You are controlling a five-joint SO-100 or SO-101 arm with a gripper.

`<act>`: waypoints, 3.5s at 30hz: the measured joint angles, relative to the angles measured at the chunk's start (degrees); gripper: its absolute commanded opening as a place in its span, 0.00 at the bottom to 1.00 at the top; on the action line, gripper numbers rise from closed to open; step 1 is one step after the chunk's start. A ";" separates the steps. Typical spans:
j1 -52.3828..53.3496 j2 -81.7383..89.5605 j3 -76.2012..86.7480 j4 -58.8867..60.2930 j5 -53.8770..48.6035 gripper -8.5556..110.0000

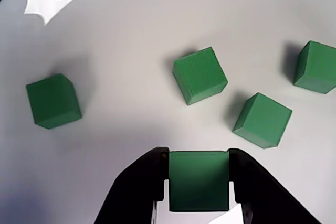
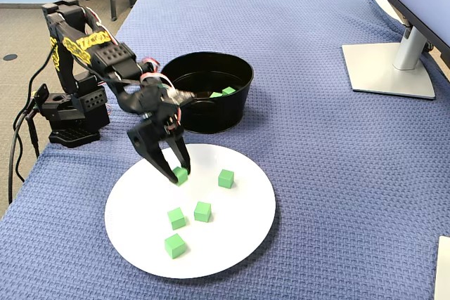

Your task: Pick up the green cubes from the white plate and place them in the black recipient

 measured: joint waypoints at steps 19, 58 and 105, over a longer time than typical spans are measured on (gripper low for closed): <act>-15.47 46.85 7.38 23.47 46.58 0.07; -35.68 34.72 -4.48 34.37 60.56 0.17; 2.02 9.32 17.05 -14.59 9.67 0.19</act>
